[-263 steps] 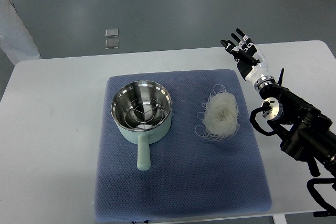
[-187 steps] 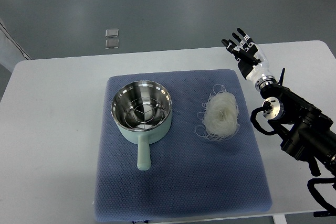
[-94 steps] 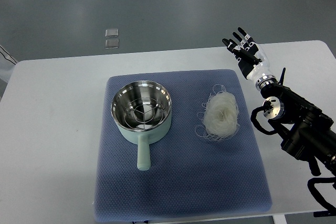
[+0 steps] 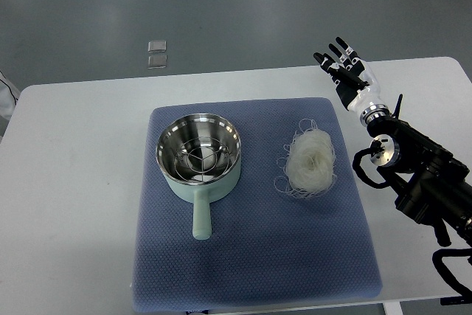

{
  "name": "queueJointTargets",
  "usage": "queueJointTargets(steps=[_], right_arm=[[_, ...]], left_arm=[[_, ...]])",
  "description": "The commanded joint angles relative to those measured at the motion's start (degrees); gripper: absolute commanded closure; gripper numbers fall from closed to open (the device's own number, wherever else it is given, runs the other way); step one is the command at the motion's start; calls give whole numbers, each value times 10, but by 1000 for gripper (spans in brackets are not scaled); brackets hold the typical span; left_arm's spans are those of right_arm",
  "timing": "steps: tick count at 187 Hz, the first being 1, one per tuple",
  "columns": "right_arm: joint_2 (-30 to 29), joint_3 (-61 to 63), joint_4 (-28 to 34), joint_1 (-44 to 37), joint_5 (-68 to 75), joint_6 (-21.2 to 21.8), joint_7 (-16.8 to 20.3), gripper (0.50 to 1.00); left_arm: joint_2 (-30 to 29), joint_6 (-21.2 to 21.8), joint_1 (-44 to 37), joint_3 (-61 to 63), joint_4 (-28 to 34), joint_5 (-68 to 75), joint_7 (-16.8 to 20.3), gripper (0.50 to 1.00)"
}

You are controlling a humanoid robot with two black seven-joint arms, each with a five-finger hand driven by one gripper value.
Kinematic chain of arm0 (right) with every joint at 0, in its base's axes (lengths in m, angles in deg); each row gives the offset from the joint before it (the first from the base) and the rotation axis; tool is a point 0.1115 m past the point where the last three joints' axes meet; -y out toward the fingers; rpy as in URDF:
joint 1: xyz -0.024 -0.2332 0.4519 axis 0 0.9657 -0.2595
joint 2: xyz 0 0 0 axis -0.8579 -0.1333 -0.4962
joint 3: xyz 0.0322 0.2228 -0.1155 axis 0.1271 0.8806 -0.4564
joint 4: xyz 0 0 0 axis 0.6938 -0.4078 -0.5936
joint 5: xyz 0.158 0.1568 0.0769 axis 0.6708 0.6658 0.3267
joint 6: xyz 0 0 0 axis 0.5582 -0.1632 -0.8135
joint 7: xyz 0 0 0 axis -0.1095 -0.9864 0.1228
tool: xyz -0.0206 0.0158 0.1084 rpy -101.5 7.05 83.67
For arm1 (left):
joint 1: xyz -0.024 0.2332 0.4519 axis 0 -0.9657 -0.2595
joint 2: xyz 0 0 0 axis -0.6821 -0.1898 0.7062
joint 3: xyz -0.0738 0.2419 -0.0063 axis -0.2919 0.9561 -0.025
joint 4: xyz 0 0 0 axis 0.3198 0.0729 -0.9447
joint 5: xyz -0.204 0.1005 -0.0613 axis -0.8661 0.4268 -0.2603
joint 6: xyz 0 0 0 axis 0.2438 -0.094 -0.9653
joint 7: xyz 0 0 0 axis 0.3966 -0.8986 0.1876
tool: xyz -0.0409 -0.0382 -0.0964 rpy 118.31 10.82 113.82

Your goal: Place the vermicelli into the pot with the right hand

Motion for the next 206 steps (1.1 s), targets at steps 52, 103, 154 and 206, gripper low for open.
queueJointTargets(steps=[52,103,154,206], right_arm=[[11,-6,7,-8,-3,-1,-15,572],[50,-24,37,-28,-141,4,-11,572],[127,-118,54,-85,-351,51,-9,572],[249,-285,199,-190,-491,103,-9,574]], left_arm=[[0,0,0,0,0,0,0,500],[0,0,0,0,0,0,0,500],[0,0,0,-1,0,-1,0,500],[0,0,1,0,0,0,0,500]])
